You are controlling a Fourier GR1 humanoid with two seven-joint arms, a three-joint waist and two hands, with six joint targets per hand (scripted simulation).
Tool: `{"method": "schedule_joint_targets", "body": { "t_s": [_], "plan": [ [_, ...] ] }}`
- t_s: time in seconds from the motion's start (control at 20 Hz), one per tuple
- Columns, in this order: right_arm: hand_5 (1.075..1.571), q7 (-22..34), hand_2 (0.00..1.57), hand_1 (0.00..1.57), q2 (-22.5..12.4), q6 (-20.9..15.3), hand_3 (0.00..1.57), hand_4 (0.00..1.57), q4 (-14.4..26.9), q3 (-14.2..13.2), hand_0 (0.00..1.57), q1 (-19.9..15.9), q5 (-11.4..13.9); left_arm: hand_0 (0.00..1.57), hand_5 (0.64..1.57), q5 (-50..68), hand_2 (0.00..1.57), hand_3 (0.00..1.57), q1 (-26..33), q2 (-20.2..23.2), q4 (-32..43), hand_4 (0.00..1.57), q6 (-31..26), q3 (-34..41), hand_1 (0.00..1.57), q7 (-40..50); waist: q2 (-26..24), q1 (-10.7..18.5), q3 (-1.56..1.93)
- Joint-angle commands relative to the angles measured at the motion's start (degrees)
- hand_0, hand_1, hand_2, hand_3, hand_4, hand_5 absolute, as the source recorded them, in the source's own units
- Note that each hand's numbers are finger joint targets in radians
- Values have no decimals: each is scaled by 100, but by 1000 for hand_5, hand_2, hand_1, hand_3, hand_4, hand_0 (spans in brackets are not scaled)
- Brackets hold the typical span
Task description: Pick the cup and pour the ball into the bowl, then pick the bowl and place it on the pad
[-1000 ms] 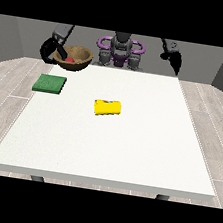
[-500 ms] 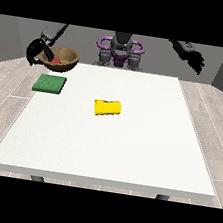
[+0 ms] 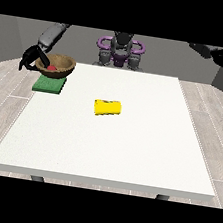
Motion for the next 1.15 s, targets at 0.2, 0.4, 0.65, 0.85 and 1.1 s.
{"method": "schedule_joint_targets", "body": {
  "t_s": [0.2,0.4,0.65,0.85,1.1],
  "plan": [
    [1560,23,1571,1549,-467,-572,1036,0,371,-270,1549,-224,133,0,1557,210,0,0,-278,459,220,1186,-331,193,0,11,424,29,4],
    [1520,214,681,614,-427,-154,1057,0,737,-351,614,-566,-103,0,1548,266,0,0,-420,524,47,1174,-251,167,0,202,451,125,5],
    [1392,261,184,0,-233,0,118,0,633,-209,0,-413,-103,0,1550,52,0,0,-77,522,401,1178,-265,160,0,-103,78,15,1],
    [1359,457,0,0,-430,180,0,0,1002,-49,0,-493,108,0,1559,-107,0,0,-203,-708,-973,902,471,-807,0,923,-742,5,16],
    [1434,900,0,0,25,624,0,476,417,196,0,-953,-43,0,1559,-289,0,0,101,-868,-520,902,567,-1010,0,1336,-1848,-225,-10]
  ]
}}
